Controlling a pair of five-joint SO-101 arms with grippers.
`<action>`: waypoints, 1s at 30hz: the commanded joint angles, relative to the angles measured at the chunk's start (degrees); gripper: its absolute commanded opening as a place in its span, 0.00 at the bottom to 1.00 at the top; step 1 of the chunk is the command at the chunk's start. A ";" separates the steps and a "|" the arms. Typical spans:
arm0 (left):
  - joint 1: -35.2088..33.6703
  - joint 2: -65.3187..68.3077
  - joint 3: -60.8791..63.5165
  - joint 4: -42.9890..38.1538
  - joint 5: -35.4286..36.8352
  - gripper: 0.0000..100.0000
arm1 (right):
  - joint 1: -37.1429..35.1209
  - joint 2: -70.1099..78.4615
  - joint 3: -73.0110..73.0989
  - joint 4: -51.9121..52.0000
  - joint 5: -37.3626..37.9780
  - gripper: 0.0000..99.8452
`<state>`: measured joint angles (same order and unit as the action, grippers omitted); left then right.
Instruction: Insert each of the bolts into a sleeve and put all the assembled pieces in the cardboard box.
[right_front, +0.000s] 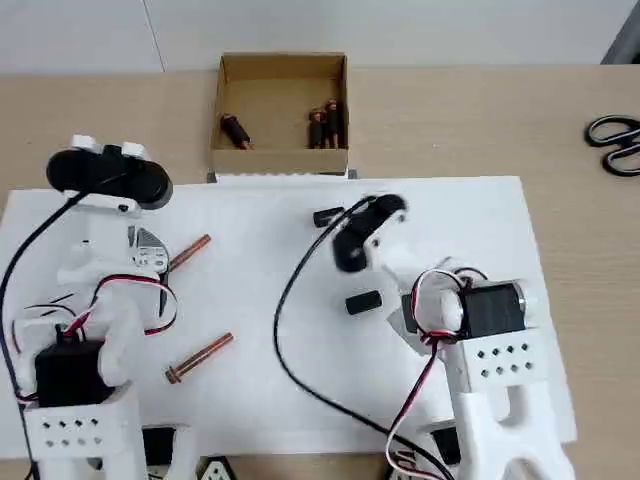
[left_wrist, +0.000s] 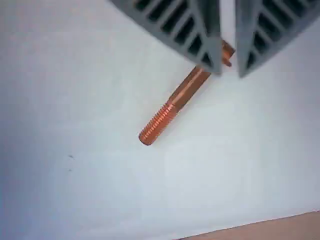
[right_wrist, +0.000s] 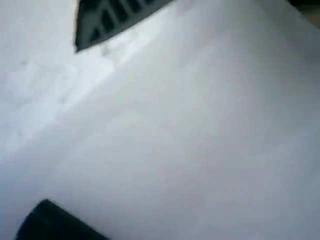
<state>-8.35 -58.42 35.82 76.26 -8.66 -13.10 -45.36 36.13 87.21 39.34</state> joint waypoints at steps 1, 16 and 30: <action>-0.09 0.18 -2.15 0.09 -2.73 0.01 | -1.27 -0.66 1.14 -1.80 9.67 0.16; 3.43 0.35 -2.15 0.09 -3.78 0.01 | -4.53 -0.66 19.60 -18.77 38.33 0.16; 7.03 0.35 2.86 -4.13 -3.69 0.01 | -4.70 19.47 10.29 -30.29 40.35 0.16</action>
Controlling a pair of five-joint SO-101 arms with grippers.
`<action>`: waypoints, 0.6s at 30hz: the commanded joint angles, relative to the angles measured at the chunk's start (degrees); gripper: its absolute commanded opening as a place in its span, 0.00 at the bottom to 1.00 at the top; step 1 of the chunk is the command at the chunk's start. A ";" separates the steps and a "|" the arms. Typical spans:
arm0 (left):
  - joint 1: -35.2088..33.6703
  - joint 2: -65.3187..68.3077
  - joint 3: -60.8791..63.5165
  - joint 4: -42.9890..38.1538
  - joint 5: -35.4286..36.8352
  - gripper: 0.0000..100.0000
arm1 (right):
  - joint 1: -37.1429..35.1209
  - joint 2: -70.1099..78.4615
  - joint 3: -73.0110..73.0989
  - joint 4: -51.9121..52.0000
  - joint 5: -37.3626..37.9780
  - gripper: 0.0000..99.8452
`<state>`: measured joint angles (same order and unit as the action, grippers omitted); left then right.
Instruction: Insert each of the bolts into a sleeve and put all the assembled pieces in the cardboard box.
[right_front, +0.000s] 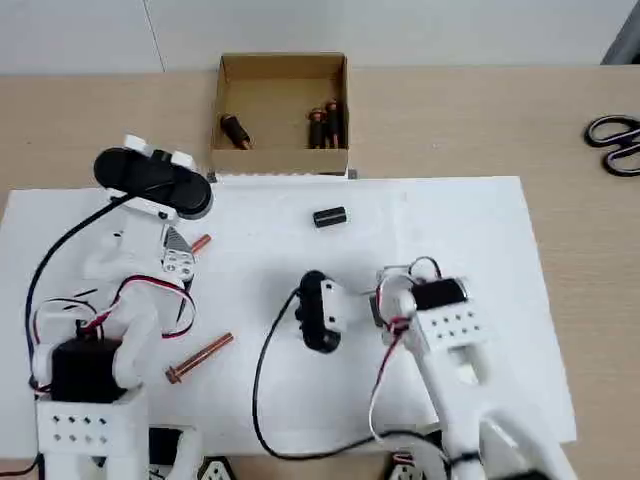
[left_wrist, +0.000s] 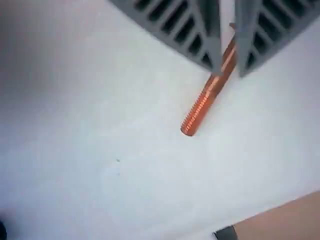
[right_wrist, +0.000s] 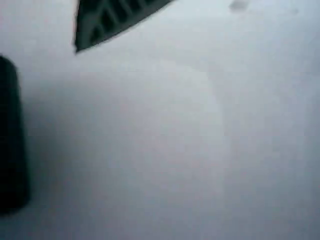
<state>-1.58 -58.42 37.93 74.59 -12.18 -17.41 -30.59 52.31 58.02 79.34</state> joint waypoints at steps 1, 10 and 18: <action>0.26 0.35 1.27 -2.81 -0.18 0.01 | -0.48 6.73 -7.74 -1.01 0.35 0.16; 0.35 0.35 1.89 -3.16 -0.18 0.01 | -5.49 13.05 -14.68 -0.66 -3.08 0.16; 0.00 0.35 1.89 -3.08 -0.35 0.01 | -7.87 12.97 -14.59 -0.57 -5.71 0.16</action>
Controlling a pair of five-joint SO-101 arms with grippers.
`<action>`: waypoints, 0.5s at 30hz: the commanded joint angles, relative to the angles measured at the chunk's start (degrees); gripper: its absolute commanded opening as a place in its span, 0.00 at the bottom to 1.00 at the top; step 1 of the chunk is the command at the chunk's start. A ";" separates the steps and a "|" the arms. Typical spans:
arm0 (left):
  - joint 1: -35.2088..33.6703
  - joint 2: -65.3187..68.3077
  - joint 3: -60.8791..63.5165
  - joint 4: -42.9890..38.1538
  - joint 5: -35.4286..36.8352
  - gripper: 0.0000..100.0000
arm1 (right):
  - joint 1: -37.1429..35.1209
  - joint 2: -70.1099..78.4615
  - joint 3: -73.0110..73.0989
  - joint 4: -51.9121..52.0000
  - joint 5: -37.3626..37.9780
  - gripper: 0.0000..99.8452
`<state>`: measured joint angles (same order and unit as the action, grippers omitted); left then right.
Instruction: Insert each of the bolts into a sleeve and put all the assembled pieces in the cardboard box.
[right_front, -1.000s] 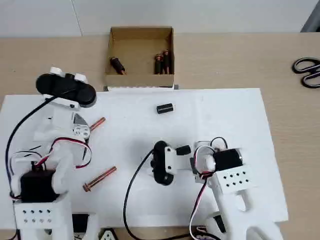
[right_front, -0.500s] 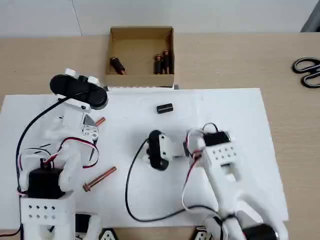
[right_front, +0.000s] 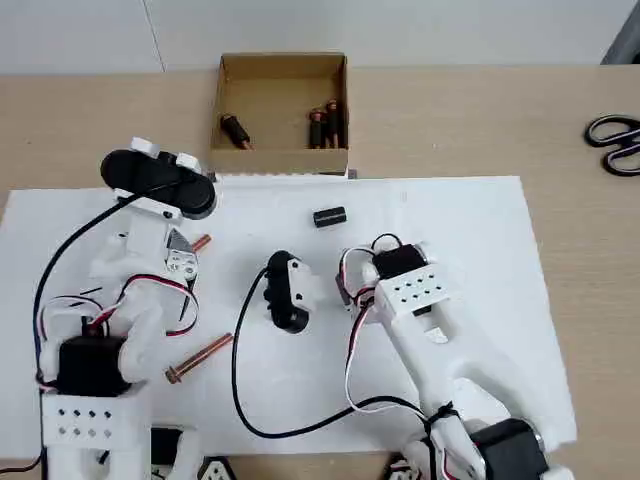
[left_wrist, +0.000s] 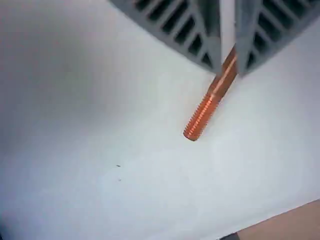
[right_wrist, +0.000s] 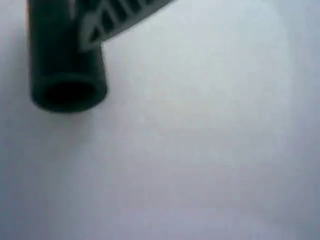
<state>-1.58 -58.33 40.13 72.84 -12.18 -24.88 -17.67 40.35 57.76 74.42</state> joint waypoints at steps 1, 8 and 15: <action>0.00 0.18 -0.31 -1.32 -0.35 0.01 | -0.40 0.04 -2.64 0.04 -0.79 0.16; 0.00 0.00 -0.31 -1.14 -0.35 0.01 | 0.66 0.57 -2.11 4.09 -0.70 0.16; 0.00 0.00 -0.31 -0.97 -0.18 0.01 | 2.59 0.75 -0.88 3.30 0.88 0.16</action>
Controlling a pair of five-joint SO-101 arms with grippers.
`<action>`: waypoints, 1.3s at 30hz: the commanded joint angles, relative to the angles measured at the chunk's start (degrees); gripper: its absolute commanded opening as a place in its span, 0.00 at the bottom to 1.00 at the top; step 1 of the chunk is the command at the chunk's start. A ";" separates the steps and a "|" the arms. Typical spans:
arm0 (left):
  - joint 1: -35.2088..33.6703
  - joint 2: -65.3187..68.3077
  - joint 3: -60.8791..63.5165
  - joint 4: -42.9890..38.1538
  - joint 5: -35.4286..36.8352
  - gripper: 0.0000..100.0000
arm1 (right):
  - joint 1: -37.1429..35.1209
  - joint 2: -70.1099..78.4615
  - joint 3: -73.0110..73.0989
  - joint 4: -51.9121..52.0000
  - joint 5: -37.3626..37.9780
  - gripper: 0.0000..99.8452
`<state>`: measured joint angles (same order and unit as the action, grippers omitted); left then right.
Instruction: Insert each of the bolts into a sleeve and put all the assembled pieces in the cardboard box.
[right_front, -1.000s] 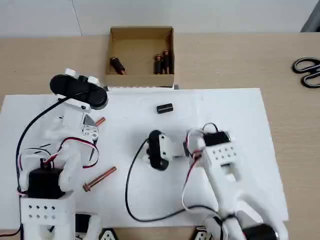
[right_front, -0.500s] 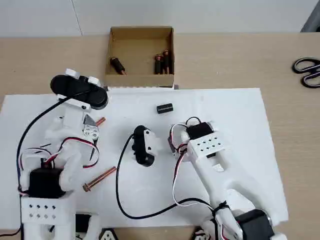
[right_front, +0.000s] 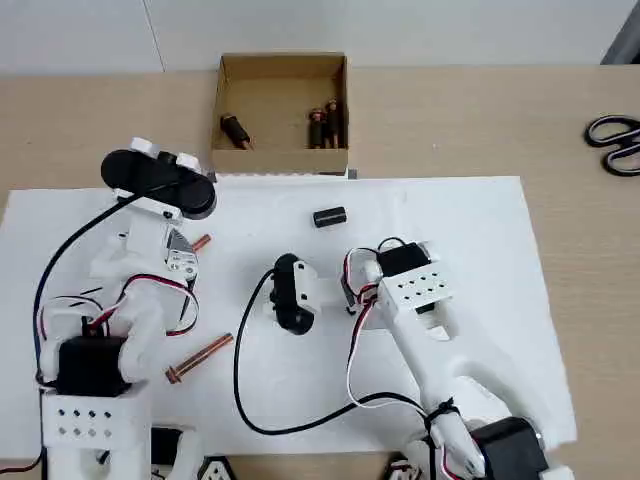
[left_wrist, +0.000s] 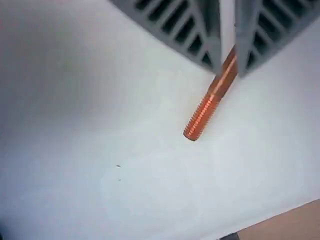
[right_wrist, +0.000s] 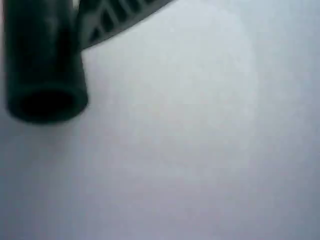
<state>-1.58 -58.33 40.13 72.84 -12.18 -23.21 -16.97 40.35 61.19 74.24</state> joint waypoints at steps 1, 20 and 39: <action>0.00 0.00 -0.31 -0.97 -0.18 0.01 | 1.27 0.04 -0.62 -0.22 1.41 0.16; 0.35 0.00 -0.22 0.79 -0.09 0.01 | 2.68 1.98 8.35 -9.10 3.52 0.15; 0.26 -0.09 1.54 1.76 -0.09 0.01 | 2.59 6.37 -1.67 -10.24 -9.58 0.01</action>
<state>-1.58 -58.33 41.89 74.59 -12.18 -20.04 -11.69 45.10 50.99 70.81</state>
